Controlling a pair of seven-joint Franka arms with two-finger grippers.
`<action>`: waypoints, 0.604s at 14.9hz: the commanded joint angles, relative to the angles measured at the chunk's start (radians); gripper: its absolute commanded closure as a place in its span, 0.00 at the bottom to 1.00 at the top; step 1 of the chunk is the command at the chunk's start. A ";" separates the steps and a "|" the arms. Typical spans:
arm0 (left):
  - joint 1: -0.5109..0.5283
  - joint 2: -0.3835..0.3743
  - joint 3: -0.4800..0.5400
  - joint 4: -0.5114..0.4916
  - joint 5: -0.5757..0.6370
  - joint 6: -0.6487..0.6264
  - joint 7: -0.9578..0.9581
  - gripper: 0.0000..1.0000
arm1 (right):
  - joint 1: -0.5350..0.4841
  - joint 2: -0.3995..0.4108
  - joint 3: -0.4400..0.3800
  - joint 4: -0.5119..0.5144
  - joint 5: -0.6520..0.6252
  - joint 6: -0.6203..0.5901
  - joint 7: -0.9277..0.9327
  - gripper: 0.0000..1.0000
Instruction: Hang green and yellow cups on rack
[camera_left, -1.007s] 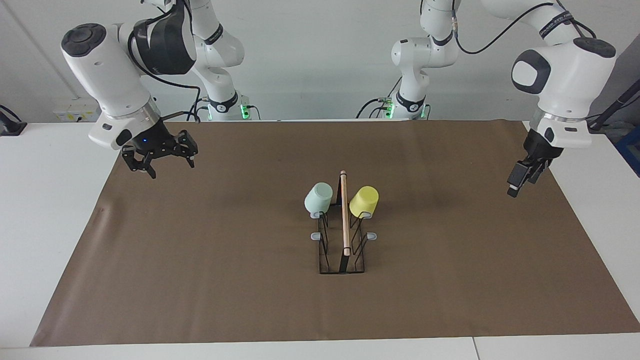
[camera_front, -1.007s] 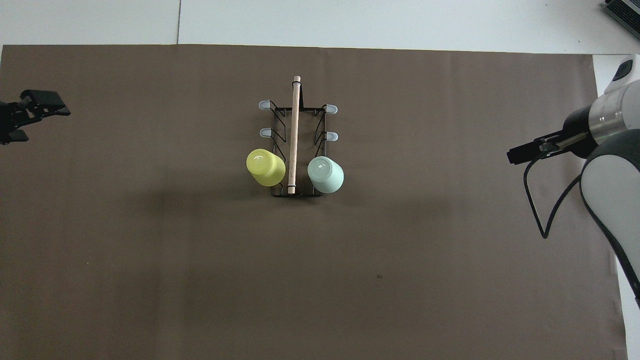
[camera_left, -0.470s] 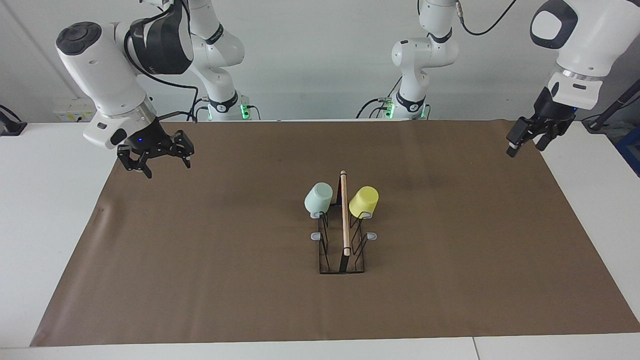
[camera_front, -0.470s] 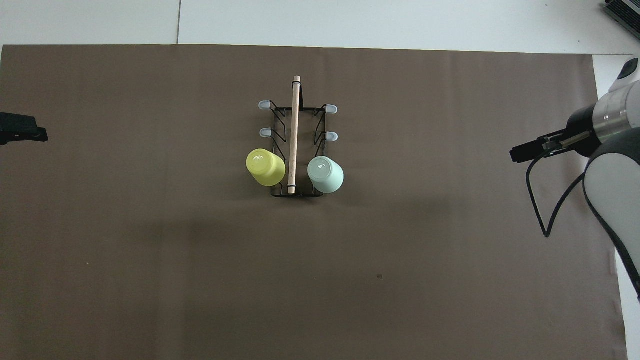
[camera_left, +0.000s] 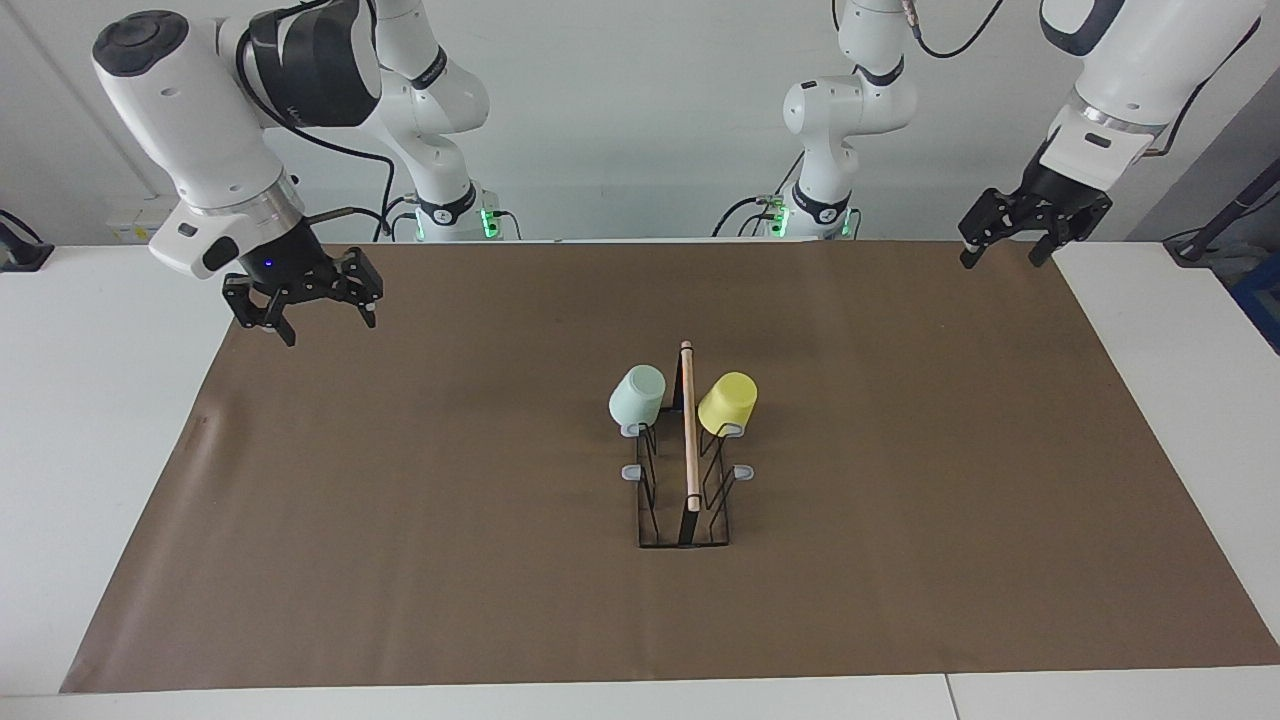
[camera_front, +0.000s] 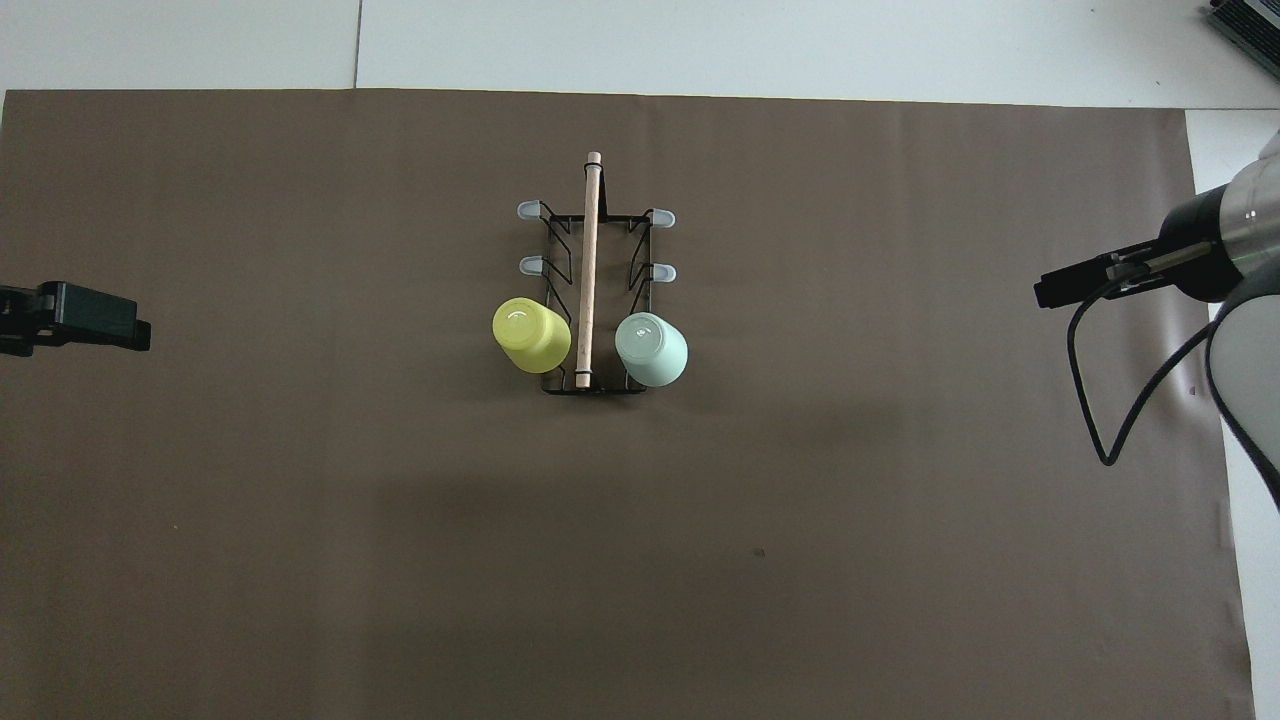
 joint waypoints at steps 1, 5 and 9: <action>0.024 -0.037 -0.026 -0.058 0.021 -0.020 0.055 0.00 | -0.006 0.031 0.013 0.032 -0.019 -0.024 0.033 0.00; 0.013 -0.045 -0.023 -0.067 0.021 -0.027 0.040 0.00 | -0.005 0.032 0.013 0.011 -0.076 -0.013 0.079 0.00; 0.019 -0.037 -0.023 -0.049 0.021 -0.012 -0.011 0.00 | -0.012 0.032 0.013 0.009 -0.092 0.013 0.081 0.00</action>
